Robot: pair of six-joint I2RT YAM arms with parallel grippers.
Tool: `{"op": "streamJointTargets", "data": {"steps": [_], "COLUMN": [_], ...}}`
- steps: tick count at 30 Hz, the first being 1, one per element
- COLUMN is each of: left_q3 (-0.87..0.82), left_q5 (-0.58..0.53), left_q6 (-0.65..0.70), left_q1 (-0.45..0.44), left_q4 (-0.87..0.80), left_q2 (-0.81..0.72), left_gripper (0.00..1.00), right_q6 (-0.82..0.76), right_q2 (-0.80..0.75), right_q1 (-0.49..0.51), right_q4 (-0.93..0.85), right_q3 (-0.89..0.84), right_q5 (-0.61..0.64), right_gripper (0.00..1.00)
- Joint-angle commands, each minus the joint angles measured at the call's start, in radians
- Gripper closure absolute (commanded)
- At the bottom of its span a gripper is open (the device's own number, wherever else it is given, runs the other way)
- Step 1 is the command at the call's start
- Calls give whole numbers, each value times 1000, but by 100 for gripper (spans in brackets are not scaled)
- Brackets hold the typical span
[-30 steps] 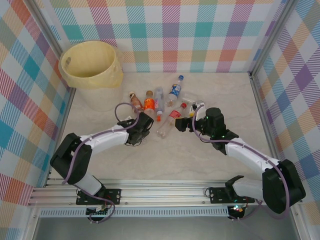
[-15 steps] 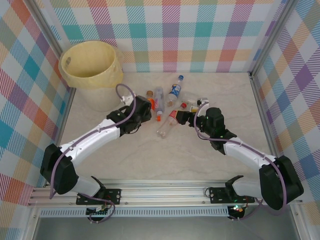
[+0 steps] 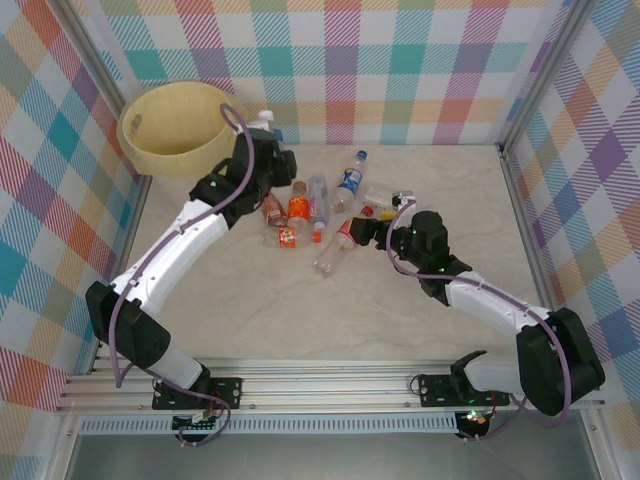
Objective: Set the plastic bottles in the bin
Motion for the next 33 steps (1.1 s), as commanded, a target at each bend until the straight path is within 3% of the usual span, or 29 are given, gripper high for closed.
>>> {"op": "streamJointTargets", "data": {"steps": [1,6,10,13,18,23,28,33], "left_q3": [78,7,-26,18,173,188,287,357], "left_q5": [-45,-246,-276,-208,-112,8,229,307], "left_q6": [122,291,411,401,306,288,269,289], "left_q1": [21,65,154,249,393,472,554,572], "left_q4": [48,319,503,475,276,265,148,82], "left_q2": [9,-12,-2,25,117,157,256,323], "left_gripper": [56,56,56,56,55,55,55,55], "right_q6": [-52,-50,-56,-54,-47,-15,-2,-3], "right_q2": [-41,-49,-56,-57,-46,-26,-15,-13], "right_q1": [0,0,0,-1,0,-1,0,0], "right_q4": [-40,-17,-24,-36,-86,-155,-177,-186], "right_q3": [50,35,41,47,84,134,156,162], "right_q5": [-50,-37,-24,-19,-6,44,42,52], "right_gripper": [0,0,0,0,0,0,0,0]}}
